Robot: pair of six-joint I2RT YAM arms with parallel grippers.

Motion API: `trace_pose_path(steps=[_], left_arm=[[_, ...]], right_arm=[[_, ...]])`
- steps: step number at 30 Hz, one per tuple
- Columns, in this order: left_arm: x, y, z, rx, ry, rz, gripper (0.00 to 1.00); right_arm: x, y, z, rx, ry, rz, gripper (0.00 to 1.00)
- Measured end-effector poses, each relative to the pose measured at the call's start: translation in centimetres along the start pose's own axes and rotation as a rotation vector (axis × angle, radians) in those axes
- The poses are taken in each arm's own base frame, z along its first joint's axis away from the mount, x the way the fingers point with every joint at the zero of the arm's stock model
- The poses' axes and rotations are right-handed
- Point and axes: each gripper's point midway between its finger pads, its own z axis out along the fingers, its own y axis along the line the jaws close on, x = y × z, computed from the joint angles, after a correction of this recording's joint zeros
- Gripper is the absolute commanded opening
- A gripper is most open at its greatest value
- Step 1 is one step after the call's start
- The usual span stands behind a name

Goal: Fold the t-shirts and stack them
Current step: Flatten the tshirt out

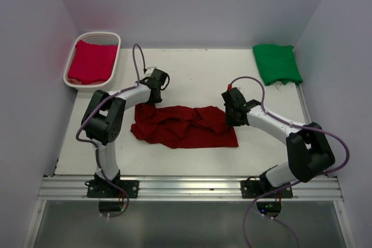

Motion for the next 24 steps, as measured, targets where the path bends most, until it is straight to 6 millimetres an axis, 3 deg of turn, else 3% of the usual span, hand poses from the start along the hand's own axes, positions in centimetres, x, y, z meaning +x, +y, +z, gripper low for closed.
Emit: trace_pose_path(steps=[6, 7, 8, 9, 10, 19, 20, 22, 24], left_arm=[[-0.9, -0.5, 0.6, -0.002, -0.023, -0.01, 0.42], [-1.0, -0.5, 0.7, -0.002, -0.025, -0.011, 0.37], [-1.1, -0.6, 0.8, -0.003, -0.027, -0.015, 0.15], [-1.2, -0.7, 0.9, 0.0, -0.033, -0.025, 0.03], [-1.3, -0.8, 1.1, -0.001, -0.038, -0.025, 0.0], [-1.8, -0.3, 1.4, -0.01, -0.069, -0.033, 0.0], [-1.8, -0.2, 1.3, -0.011, -0.069, -0.034, 0.0], [-1.4, 0.3, 0.9, -0.019, -0.059, -0.031, 0.0], [-1.1, 1.0, 0.3, -0.027, -0.048, -0.027, 0.0]], right_arm=[[0.0, 0.0, 0.0, 0.0, 0.0, 0.0, 0.0], [0.0, 0.0, 0.0, 0.0, 0.0, 0.0, 0.0], [0.0, 0.0, 0.0, 0.001, 0.0, 0.0, 0.0], [0.0, 0.0, 0.0, 0.001, 0.0, 0.0, 0.0], [0.0, 0.0, 0.0, 0.001, 0.0, 0.0, 0.0], [-0.2, -0.5, 0.1, 0.017, -0.004, 0.018, 0.0], [-0.3, -0.7, 0.1, 0.024, -0.006, 0.028, 0.07], [-0.4, -1.1, 0.1, 0.05, -0.013, 0.058, 0.62], [-0.4, -2.0, 0.1, 0.096, -0.02, 0.082, 0.65]])
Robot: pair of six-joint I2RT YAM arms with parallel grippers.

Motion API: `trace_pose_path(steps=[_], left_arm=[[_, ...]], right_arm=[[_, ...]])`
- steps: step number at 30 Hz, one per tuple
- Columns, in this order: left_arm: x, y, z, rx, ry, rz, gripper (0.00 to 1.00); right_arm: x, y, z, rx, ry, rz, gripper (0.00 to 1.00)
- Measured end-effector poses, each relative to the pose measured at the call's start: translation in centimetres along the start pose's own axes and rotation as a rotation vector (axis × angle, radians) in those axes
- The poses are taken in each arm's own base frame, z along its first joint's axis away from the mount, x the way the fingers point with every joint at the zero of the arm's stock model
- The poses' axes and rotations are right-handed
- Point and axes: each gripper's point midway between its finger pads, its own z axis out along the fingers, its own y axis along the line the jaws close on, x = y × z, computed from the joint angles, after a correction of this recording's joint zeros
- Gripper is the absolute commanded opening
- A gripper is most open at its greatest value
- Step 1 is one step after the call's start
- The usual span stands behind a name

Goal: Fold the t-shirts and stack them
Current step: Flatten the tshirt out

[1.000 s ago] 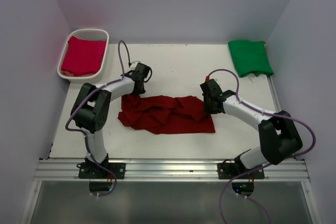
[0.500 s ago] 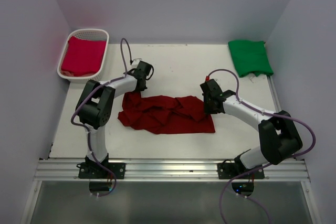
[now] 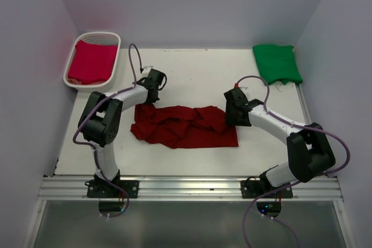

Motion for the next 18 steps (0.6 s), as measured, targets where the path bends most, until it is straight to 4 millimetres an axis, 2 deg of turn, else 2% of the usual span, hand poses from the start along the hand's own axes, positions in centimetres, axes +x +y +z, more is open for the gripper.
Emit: trace_pose_path(steps=[2, 4, 7, 9, 12, 14, 18], left_arm=[[-0.5, 0.6, -1.2, -0.001, -0.008, -0.006, 0.0], [-1.9, 1.0, -2.7, 0.012, -0.043, -0.027, 0.0], [-4.3, 1.3, -5.1, 0.039, -0.11, -0.066, 0.0], [-5.4, 1.4, -6.3, 0.056, -0.143, -0.086, 0.0], [-5.7, 1.4, -6.7, 0.063, -0.152, -0.092, 0.0], [-5.4, 1.4, -6.5, 0.063, -0.143, -0.087, 0.0], [-5.0, 1.5, -6.4, 0.06, -0.133, -0.082, 0.0]], right_arm=[[0.0, -1.2, 0.0, 0.061, -0.008, 0.018, 0.67], [-0.1, -2.2, -0.2, 0.111, -0.02, 0.031, 0.76], [-0.7, -2.8, -1.2, 0.123, -0.054, 0.037, 0.73], [-1.4, -2.0, -2.1, 0.058, -0.078, 0.042, 0.63], [-2.4, 0.0, -3.7, -0.075, -0.117, 0.046, 0.56], [-2.4, 1.6, -4.8, -0.152, -0.132, 0.03, 0.52], [-1.3, 4.8, -6.5, -0.283, -0.12, -0.027, 0.51]])
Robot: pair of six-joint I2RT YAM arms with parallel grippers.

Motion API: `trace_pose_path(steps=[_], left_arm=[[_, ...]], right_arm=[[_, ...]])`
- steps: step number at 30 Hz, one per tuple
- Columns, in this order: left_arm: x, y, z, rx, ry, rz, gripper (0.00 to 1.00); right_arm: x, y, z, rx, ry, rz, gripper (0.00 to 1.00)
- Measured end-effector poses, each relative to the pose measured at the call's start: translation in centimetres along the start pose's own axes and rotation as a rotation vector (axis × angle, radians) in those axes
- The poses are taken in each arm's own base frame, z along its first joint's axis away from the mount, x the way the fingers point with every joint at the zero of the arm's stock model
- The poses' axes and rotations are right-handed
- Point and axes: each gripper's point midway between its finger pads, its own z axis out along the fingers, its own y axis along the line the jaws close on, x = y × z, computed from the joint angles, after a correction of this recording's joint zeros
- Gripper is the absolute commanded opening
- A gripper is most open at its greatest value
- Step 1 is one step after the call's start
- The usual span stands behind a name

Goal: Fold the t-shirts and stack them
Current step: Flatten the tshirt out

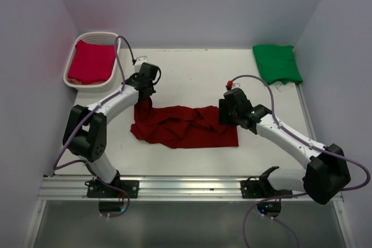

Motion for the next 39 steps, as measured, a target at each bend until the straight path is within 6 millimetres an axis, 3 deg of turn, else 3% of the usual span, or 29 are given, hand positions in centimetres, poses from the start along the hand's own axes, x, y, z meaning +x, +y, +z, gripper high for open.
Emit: trace_pose_path(steps=[4, 10, 19, 25, 35, 37, 39], left_arm=[[0.4, 0.1, 0.1, -0.003, 0.007, 0.003, 0.0], [1.1, 0.2, 0.2, -0.001, 0.024, 0.004, 0.0], [2.1, 0.5, 0.4, -0.001, 0.042, 0.011, 0.0], [2.6, 0.6, 0.5, -0.003, 0.051, 0.015, 0.0], [2.9, 0.7, 0.6, -0.004, 0.055, 0.017, 0.0], [3.0, 0.8, 0.6, -0.004, 0.057, 0.018, 0.0], [3.1, 0.8, 0.6, -0.003, 0.058, 0.018, 0.0]], right_arm=[[1.3, 2.4, 0.1, -0.09, 0.048, -0.033, 0.5], [3.2, 5.5, 1.9, -0.132, 0.15, -0.141, 0.51], [-0.4, 10.6, 3.2, -0.199, 0.131, -0.21, 0.5], [-0.6, 13.2, 4.5, -0.217, 0.147, -0.253, 0.51], [1.2, 12.4, 6.5, -0.151, 0.209, -0.264, 0.53], [1.4, 12.1, 7.1, -0.13, 0.214, -0.264, 0.45], [2.0, 11.6, 8.1, -0.096, 0.228, -0.27, 0.28]])
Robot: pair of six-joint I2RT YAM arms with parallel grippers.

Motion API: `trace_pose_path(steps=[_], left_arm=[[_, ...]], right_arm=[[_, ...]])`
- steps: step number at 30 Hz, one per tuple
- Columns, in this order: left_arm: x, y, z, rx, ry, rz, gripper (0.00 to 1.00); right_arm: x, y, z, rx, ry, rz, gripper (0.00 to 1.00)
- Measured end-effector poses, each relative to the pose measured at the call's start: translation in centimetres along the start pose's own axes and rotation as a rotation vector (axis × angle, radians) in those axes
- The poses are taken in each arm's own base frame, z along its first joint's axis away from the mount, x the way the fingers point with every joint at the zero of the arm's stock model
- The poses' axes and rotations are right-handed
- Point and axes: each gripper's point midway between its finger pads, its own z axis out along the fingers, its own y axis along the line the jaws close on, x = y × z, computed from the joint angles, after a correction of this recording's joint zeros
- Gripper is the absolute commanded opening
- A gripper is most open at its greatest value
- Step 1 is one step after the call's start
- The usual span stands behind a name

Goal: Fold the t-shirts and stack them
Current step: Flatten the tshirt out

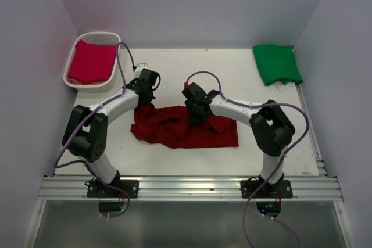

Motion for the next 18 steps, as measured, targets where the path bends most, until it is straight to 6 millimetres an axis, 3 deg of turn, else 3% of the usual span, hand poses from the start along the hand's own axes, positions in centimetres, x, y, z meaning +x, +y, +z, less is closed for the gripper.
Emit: trace_pose_path(steps=[3, 5, 13, 18], left_arm=[[0.3, 0.2, -0.1, -0.001, 0.002, 0.001, 0.0], [0.4, 0.3, -0.1, -0.002, 0.003, 0.002, 0.0], [0.3, 0.7, -0.8, 0.003, -0.007, -0.004, 0.0], [0.1, 0.7, -1.1, 0.008, -0.016, -0.009, 0.0]], right_arm=[[1.0, -0.7, 1.9, 0.048, 0.035, 0.005, 0.16], [1.3, -1.2, 2.7, 0.074, 0.046, 0.01, 0.0], [0.0, -3.2, 2.3, 0.137, -0.006, 0.046, 0.0], [-1.1, -6.2, -0.9, 0.179, -0.074, 0.104, 0.0]])
